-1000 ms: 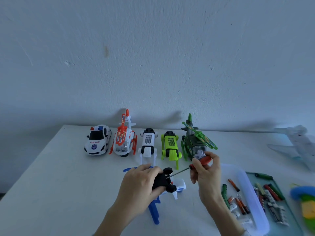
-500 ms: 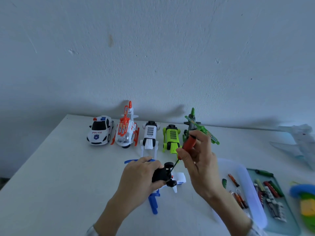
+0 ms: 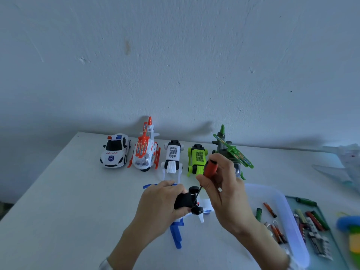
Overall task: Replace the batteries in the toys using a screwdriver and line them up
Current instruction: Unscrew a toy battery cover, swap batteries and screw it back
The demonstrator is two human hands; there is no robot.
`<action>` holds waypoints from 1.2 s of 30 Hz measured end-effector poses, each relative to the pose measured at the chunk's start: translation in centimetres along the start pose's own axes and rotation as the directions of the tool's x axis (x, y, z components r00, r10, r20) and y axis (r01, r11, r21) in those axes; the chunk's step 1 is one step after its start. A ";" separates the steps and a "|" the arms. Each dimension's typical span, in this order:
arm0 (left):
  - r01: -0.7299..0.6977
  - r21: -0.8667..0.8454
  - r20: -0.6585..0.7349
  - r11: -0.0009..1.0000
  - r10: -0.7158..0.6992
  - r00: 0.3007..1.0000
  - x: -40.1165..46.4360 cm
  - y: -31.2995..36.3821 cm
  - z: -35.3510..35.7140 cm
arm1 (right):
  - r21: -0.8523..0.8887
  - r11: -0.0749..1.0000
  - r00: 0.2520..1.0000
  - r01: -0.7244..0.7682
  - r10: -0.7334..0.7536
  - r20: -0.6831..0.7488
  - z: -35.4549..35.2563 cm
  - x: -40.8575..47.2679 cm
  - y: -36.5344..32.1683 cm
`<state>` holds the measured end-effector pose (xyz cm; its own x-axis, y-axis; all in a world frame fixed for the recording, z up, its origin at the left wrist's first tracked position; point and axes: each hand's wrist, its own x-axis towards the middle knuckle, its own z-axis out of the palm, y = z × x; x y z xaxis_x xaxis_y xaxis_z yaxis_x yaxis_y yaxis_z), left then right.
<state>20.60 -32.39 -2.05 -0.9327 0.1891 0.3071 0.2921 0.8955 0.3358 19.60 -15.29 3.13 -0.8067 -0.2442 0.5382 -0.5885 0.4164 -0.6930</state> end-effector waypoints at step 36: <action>-0.057 0.064 -0.074 0.996 0.061 0.995 -0.3 -0.2 0.4 | 0.594 0.790 0.988 -0.155 0.123 0.094 -0.8 3.5 -0.3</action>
<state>20.68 -32.49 -2.59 -0.8947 0.2133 0.3924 0.3303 0.9074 0.2599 17.00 -15.56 5.65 -0.8744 -0.2724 0.4015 -0.3725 -0.1535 -0.9153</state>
